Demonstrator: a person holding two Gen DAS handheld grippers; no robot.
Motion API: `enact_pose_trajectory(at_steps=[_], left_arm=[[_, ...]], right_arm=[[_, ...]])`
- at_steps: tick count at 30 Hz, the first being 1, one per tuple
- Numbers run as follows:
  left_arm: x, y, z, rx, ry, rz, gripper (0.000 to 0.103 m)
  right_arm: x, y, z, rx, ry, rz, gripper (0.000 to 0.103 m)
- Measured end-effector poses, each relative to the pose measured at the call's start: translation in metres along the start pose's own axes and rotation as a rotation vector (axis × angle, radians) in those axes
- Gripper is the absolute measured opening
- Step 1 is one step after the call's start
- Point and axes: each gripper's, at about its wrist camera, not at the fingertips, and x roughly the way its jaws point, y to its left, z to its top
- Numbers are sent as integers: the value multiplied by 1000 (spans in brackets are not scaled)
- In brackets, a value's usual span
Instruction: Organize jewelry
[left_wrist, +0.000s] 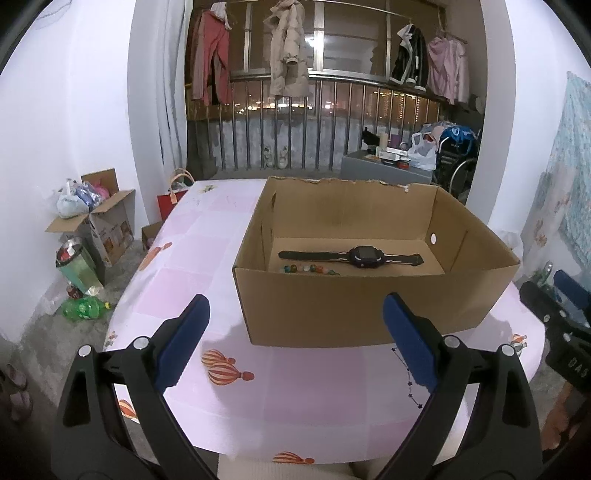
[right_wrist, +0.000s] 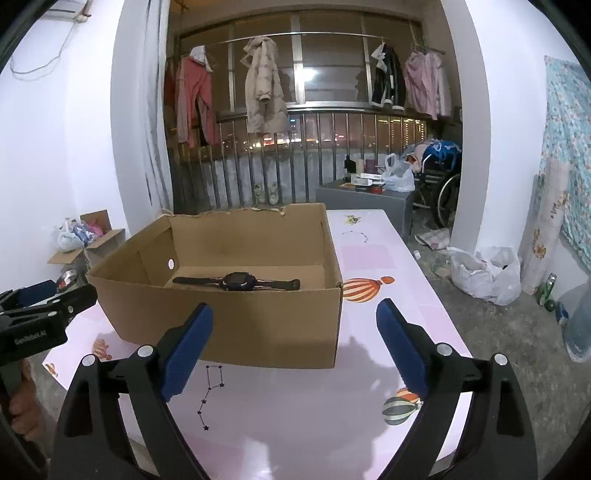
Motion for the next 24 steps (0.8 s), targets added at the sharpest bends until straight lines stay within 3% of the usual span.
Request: enact_pose_trajectory(at_steps=[24], left_arm=[[5, 10, -6, -26, 14, 29, 91]], right_arm=[[1, 6, -3, 1, 25, 1, 89]])
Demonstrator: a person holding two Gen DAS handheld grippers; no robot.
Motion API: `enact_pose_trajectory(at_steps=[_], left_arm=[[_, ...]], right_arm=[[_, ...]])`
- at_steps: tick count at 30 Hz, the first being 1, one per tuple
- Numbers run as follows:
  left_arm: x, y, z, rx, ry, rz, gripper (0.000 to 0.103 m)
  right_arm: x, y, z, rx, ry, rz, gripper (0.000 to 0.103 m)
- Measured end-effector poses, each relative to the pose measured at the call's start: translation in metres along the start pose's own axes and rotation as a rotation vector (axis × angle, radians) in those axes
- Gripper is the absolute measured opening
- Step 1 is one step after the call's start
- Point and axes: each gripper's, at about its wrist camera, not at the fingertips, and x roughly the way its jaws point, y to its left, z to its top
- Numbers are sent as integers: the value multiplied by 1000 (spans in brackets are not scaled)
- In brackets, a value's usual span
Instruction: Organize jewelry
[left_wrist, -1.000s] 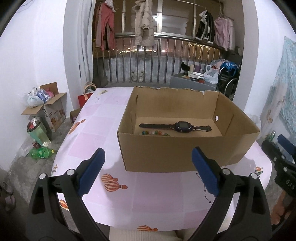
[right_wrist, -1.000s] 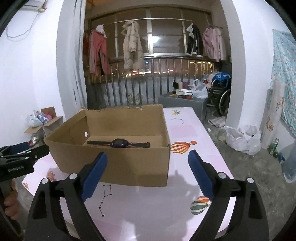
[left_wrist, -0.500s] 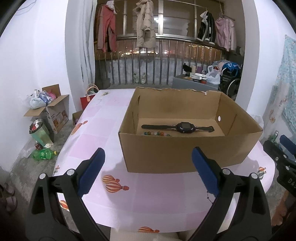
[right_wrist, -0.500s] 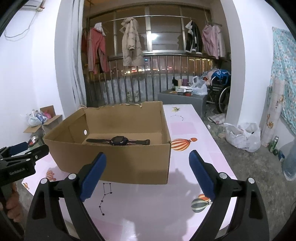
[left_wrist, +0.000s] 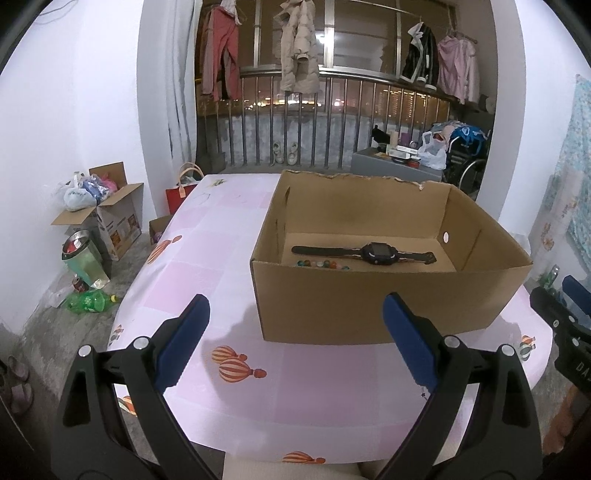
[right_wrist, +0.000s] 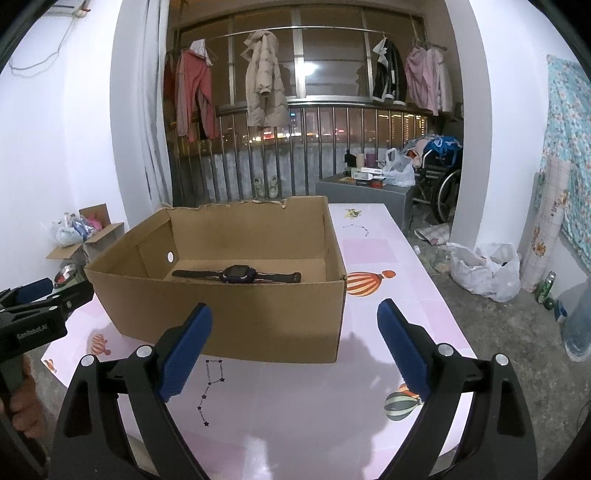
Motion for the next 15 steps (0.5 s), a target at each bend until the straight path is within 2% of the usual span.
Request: enact_pose_trajectory(at_steps=[15], left_arm=[[5, 4, -4, -12, 38, 23, 91]], right_arm=[[7, -26, -3, 36, 30, -46, 89]])
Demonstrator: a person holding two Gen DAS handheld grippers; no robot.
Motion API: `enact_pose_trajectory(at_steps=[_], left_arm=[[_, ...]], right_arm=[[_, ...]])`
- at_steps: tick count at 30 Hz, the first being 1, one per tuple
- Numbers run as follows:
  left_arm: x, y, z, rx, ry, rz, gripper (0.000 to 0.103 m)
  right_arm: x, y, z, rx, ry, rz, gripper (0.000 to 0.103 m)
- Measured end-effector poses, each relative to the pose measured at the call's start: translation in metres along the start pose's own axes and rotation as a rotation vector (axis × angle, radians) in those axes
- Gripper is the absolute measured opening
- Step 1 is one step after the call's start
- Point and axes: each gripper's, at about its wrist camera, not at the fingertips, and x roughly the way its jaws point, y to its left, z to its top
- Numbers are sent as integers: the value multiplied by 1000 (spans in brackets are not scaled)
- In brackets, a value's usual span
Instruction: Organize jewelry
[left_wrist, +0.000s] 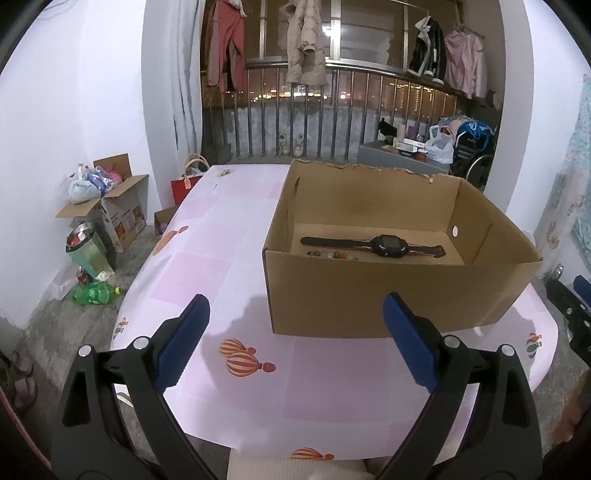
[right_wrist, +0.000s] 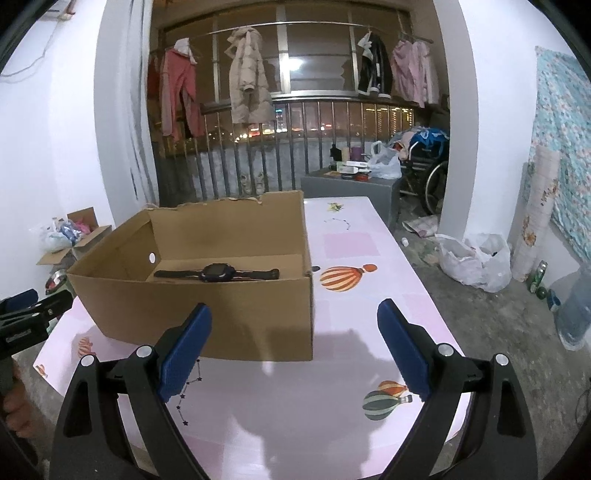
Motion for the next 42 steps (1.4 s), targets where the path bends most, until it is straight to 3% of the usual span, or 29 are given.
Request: enact_pose_trajectory(at_steps=[13, 42], left_arm=[[0, -3, -2, 34, 81, 12, 91], [2, -13, 0, 33, 44, -6, 92]], right_arm=[[3, -6, 4, 17, 35, -1, 89], [-11, -37, 2, 31, 39, -76, 89]])
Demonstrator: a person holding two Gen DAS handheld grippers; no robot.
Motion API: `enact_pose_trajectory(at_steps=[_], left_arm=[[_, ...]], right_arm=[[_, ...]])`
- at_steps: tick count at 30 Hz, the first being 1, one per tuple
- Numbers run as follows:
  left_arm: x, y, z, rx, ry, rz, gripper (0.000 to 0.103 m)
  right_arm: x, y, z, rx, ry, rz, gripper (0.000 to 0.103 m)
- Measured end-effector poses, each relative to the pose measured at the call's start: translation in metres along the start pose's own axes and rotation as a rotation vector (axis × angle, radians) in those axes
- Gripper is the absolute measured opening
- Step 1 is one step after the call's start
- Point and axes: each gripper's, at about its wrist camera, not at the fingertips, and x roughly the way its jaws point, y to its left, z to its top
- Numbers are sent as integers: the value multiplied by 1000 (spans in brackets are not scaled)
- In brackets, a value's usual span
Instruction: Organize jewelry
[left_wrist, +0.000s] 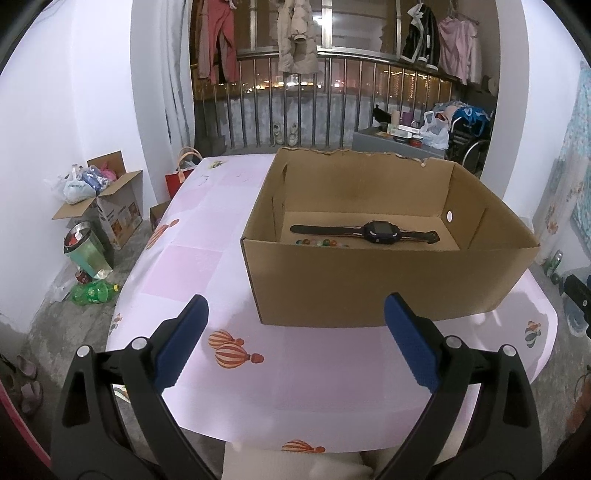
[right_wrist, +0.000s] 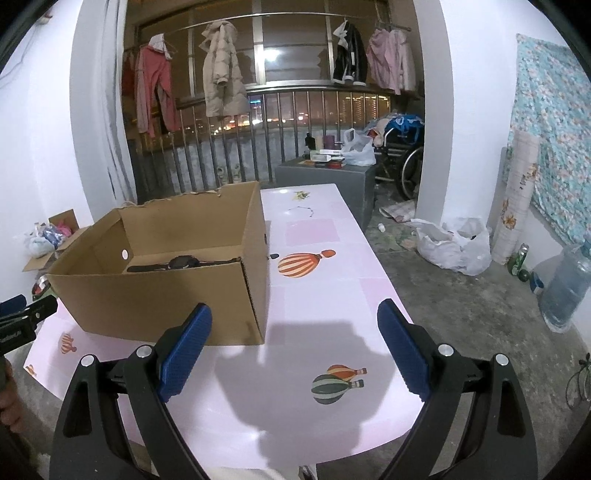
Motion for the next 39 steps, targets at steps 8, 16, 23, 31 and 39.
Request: enact_pose_trajectory(at_steps=[8, 16, 23, 31, 39], left_arm=[[-2, 1, -2, -10, -8, 15, 92], [-7, 4, -1, -25, -22, 58, 92], [-8, 12, -1, -53, -18, 65, 92], [-9, 15, -1, -53, -18, 74, 92], [-10, 18, -1, -66, -11, 85, 92]], right_arm=[[0, -3, 0, 0, 3, 0, 89], [-1, -4, -2, -4, 5, 15, 89], [-2, 5, -1, -15, 3, 28, 89], [-3, 9, -1, -19, 1, 31, 89], [-3, 9, -1, -19, 1, 32, 89]])
